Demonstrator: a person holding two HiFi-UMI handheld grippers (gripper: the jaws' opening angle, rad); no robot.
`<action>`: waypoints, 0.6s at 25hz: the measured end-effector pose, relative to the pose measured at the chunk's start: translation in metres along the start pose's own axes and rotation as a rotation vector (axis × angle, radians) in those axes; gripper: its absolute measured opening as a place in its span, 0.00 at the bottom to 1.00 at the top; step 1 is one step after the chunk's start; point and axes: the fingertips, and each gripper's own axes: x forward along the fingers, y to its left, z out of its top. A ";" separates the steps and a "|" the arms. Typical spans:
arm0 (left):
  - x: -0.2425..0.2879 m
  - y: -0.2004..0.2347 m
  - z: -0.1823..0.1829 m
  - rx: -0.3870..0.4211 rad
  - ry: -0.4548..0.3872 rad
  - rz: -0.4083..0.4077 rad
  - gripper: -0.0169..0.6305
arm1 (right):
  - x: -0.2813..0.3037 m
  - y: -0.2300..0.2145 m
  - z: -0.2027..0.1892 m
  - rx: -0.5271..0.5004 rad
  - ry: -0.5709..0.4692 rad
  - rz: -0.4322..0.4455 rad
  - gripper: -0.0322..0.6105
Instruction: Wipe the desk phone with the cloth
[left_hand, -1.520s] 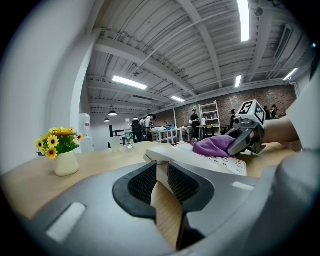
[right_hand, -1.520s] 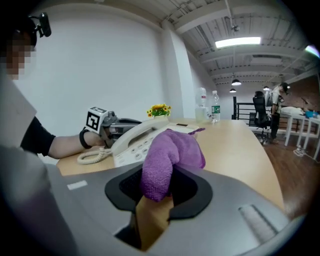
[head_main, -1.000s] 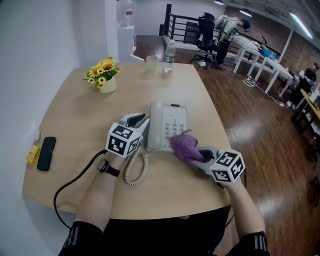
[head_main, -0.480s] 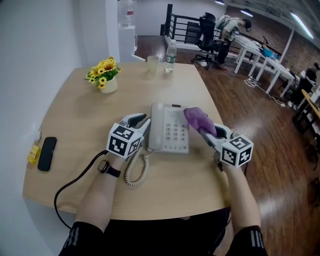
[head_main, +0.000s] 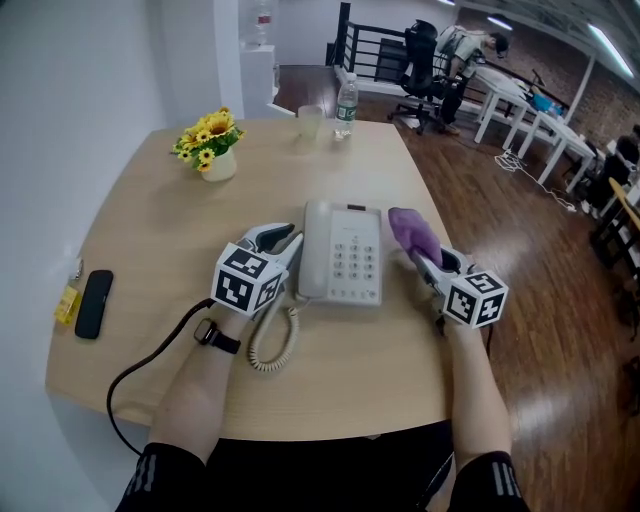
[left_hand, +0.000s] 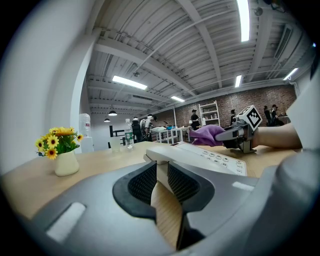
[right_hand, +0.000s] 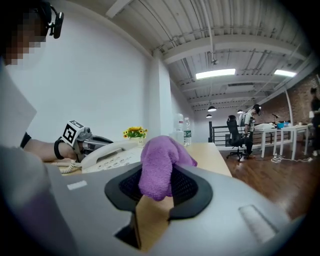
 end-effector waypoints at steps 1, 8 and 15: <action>0.000 0.000 0.000 0.000 0.000 0.000 0.12 | -0.001 0.000 -0.001 -0.005 -0.001 -0.003 0.24; 0.000 0.000 -0.001 -0.001 0.000 0.002 0.12 | -0.008 -0.004 -0.002 0.026 -0.025 -0.004 0.24; 0.000 0.000 0.000 -0.002 0.000 0.003 0.12 | -0.008 -0.003 -0.001 0.026 -0.027 -0.001 0.24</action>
